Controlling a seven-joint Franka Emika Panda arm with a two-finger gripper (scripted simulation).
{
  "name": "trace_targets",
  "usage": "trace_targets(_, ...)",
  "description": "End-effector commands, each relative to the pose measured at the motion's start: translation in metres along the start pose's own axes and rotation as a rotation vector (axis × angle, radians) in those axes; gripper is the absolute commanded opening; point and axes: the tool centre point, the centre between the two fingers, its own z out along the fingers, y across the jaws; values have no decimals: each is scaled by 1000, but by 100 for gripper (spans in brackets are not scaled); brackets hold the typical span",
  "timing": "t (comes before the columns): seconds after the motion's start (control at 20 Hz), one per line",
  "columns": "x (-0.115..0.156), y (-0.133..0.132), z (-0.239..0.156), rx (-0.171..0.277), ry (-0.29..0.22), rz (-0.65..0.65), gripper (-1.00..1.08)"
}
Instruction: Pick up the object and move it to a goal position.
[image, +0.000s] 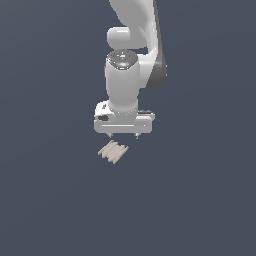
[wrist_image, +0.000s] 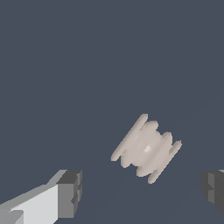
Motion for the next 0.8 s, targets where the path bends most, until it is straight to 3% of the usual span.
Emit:
trace_targets(0.0, 0, 0, 0, 0, 0, 0, 108)
trace_targets(0.35, 8, -10, -13, -2, 27, -8, 108)
trace_targets(0.75, 8, -8, -4, -17, 24, 13, 108)
